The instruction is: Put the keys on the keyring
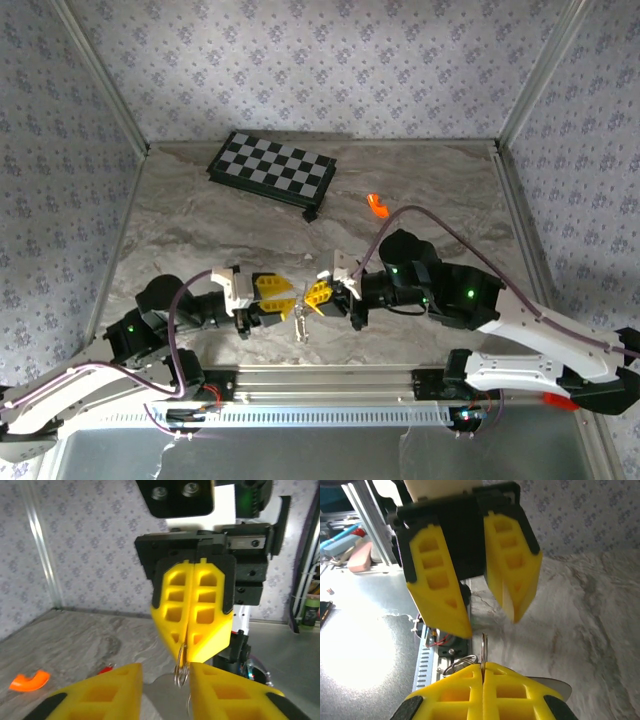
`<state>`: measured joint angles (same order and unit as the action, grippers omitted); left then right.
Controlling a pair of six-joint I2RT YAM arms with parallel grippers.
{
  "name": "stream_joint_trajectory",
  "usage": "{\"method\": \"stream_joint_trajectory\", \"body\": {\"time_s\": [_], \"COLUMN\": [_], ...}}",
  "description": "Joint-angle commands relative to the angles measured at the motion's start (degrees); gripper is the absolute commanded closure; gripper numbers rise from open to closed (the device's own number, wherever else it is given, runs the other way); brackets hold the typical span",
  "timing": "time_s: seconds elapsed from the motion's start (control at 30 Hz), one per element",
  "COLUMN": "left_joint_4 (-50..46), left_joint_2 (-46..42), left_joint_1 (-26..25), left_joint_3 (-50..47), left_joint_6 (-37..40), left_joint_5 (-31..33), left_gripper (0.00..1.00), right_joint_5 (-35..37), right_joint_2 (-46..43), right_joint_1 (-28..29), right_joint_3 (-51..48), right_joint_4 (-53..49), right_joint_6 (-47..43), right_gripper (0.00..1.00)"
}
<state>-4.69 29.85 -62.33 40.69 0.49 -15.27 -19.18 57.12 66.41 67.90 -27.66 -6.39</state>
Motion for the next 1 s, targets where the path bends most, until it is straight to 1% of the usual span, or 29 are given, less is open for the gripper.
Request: {"method": "stream_joint_trajectory", "body": {"time_s": [0.0,0.13,0.2,0.4,0.53,0.67,0.8,0.97], "left_joint_4": [-9.29,-14.68,-16.85,-20.01,-19.45,-17.53,-16.17,-15.52], "left_joint_2": [0.96,2.64,3.82,7.04,8.42,9.55,10.77,11.81], "left_joint_1": [-0.25,-0.25,-0.25,-0.23,-0.25,-0.25,-0.25,-0.25], "left_joint_3": [4.49,7.44,8.72,11.08,11.26,11.05,11.25,11.27], "left_joint_6": [3.28,4.16,4.64,4.88,4.87,4.72,4.77,4.78], "left_joint_5": [5.38,5.14,3.74,-0.11,-0.77,-2.08,-2.99,-3.4], "left_gripper": [0.66,0.66,0.64,0.66,0.69,0.73,0.74,0.78], "right_joint_5": [3.11,5.16,5.81,6.31,6.02,5.46,4.95,4.43], "right_joint_2": [1.06,4.89,6.83,10.66,11.17,11.34,11.24,11.08], "right_joint_1": [0.16,0.32,0.43,0.7,0.65,0.72,0.62,0.63], "right_joint_3": [5.71,11.02,13.21,17.38,17.84,17.8,17.45,16.53], "right_joint_4": [-10.36,-18.48,-21.39,-26.59,-26.49,-26.13,-25.42,-24.51], "right_joint_6": [-3.98,-7.14,-8.48,-11.21,-11.45,-11.68,-11.62,-11.45], "right_gripper": [1.0,1.0,1.0,1.0,1.0,1.0,1.0,1.0]}}
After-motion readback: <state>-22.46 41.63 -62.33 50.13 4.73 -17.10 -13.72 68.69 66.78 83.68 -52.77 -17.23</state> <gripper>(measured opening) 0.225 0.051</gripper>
